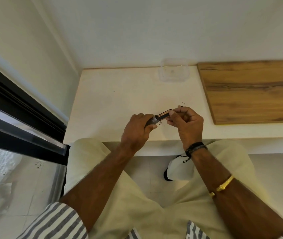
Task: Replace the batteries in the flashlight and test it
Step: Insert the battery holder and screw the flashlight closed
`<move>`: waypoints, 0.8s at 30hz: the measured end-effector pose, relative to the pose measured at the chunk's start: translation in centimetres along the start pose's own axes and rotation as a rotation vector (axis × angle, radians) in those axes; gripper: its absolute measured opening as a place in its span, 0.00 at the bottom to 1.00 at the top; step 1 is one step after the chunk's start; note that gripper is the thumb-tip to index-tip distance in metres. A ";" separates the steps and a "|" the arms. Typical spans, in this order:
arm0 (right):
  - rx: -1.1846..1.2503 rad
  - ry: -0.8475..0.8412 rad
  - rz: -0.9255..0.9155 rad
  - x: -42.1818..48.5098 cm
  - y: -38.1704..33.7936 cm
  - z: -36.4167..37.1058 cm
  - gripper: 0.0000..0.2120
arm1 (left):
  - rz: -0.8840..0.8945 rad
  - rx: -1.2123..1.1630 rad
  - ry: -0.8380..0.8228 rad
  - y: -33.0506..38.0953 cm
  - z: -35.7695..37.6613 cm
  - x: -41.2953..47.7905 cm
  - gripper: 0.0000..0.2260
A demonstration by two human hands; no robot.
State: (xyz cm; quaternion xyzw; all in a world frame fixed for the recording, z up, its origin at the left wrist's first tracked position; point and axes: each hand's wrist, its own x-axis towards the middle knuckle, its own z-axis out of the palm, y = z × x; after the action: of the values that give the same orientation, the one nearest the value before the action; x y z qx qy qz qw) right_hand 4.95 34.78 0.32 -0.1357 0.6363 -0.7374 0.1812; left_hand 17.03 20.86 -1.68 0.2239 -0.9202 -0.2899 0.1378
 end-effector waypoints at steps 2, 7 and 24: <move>-0.020 -0.010 -0.003 -0.2 0.1 -0.1 0.04 | 0.018 0.012 0.006 -0.1 -0.2 0.0 0.13; -0.045 -0.029 -0.001 -0.4 0.2 -0.2 0.05 | 0.023 0.041 -0.014 0.0 -0.4 -0.1 0.13; -0.301 -0.090 0.039 -0.5 1.9 -0.1 0.04 | 0.001 0.041 -0.038 0.4 1.1 0.8 0.15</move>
State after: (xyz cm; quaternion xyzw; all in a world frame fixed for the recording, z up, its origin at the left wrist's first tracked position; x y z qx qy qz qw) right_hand 5.50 34.85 -1.59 -0.1819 0.7333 -0.6233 0.2015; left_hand 15.82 21.26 -2.20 0.2204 -0.9285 -0.2753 0.1159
